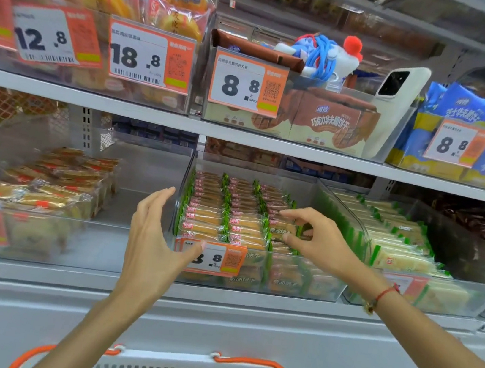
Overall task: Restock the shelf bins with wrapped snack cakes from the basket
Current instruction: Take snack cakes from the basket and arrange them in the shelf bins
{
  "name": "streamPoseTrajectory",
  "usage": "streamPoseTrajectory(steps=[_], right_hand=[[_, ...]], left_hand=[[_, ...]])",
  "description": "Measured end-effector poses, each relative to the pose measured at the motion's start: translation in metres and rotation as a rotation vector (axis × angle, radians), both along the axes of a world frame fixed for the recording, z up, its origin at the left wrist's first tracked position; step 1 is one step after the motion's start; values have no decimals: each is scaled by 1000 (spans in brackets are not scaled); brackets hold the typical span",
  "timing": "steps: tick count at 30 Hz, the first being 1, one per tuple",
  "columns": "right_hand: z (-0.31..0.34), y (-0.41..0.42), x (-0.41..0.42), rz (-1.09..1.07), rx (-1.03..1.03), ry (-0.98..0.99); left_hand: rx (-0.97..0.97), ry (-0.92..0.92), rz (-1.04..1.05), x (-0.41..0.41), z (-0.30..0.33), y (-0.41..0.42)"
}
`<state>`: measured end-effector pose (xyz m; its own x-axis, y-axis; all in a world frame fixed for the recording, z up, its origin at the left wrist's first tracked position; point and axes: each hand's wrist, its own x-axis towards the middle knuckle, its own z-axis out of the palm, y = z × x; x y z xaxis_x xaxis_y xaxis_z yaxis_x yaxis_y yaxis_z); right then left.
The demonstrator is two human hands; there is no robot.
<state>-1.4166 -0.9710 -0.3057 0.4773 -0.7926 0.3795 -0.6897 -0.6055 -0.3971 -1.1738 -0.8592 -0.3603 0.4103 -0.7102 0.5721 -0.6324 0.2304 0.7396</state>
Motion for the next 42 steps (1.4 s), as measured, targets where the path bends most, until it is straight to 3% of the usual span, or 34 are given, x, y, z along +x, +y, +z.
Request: streamPoseTrajectory(steps=[3, 6, 10, 13, 17, 23, 25, 27, 32, 37, 42], right_hand=[[-13, 39, 4, 112, 21, -104], [-38, 65, 18, 222, 93, -23], [-89, 78, 51, 307, 295, 240], [-138, 84, 78, 382, 433, 476], [-209, 109, 112, 439, 584, 621], [-290, 174, 161, 652, 800, 685], [-313, 194, 170, 657, 904, 677], [-332, 209, 175, 606, 1013, 673], [-344, 210, 169, 587, 1265, 608], [-354, 220, 153, 456, 971, 523], [-350, 225, 159, 405, 880, 450]], left_hand=[[-72, -27, 0, 4, -10, 26], [76, -83, -64, 25, -28, 50], [549, -94, -264, 59, -60, 73], [965, -284, -358, 84, -103, 81], [1441, -422, -449, 99, -162, 99], [1781, -397, -568, 95, -235, 140], [1879, -482, -618, 92, -247, 152], [1864, -562, -636, 87, -252, 160], [1661, -550, -607, 88, -262, 168], [1656, -332, -574, 89, -268, 171], [1715, -322, -586, 90, -262, 163]])
